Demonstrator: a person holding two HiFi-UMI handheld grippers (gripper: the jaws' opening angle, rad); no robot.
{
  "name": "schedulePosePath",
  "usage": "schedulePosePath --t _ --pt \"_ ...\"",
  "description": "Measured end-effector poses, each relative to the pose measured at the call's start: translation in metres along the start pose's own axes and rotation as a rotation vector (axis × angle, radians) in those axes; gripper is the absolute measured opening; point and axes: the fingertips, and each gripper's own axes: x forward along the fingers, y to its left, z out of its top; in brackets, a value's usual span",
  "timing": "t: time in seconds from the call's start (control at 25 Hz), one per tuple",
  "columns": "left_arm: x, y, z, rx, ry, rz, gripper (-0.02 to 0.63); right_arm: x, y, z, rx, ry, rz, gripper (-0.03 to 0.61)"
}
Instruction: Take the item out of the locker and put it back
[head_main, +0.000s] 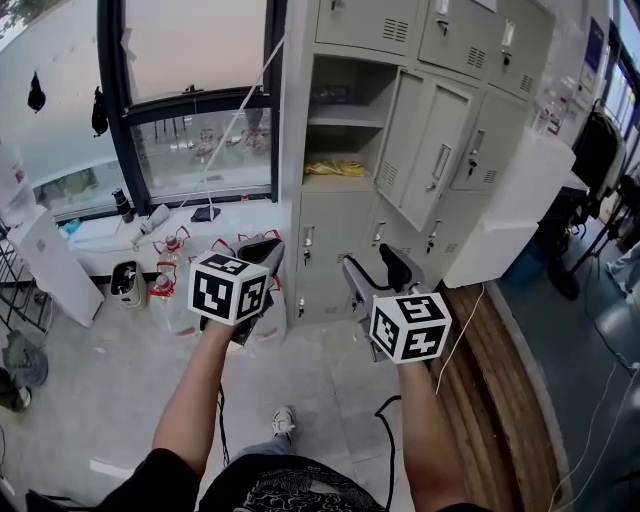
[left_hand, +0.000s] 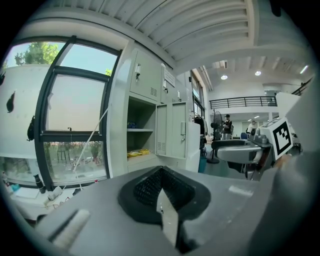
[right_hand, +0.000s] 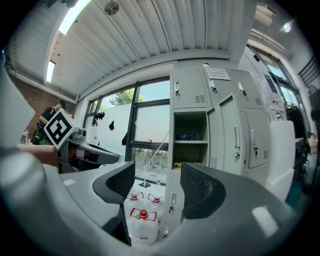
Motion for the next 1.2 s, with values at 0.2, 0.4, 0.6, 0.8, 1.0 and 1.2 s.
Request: schedulePosePath --t 0.2,0.4,0.6,0.8,1.0,1.2 --pt "0.033 0.04 0.013 -0.006 -0.006 -0.002 0.002 0.046 -0.014 0.008 -0.009 0.02 -0.009 0.311" --pt "0.063 0.08 0.023 -0.017 -0.001 -0.005 0.002 0.094 -0.026 0.018 -0.034 0.042 -0.019 0.31" --pt "0.093 0.114 0.039 0.0 -0.004 0.002 0.002 0.14 -0.04 0.024 -0.047 0.055 -0.03 0.31" --pt "0.118 0.142 0.046 0.015 0.007 0.0 0.002 0.18 -0.05 0.026 -0.066 0.068 -0.035 0.31" --pt "0.139 0.163 0.046 0.018 0.018 0.0 0.002 0.206 -0.06 0.024 -0.071 0.074 -0.045 0.31" --pt "0.157 0.173 0.045 0.019 0.03 -0.017 0.002 0.225 -0.068 0.02 -0.063 0.08 -0.051 0.31"
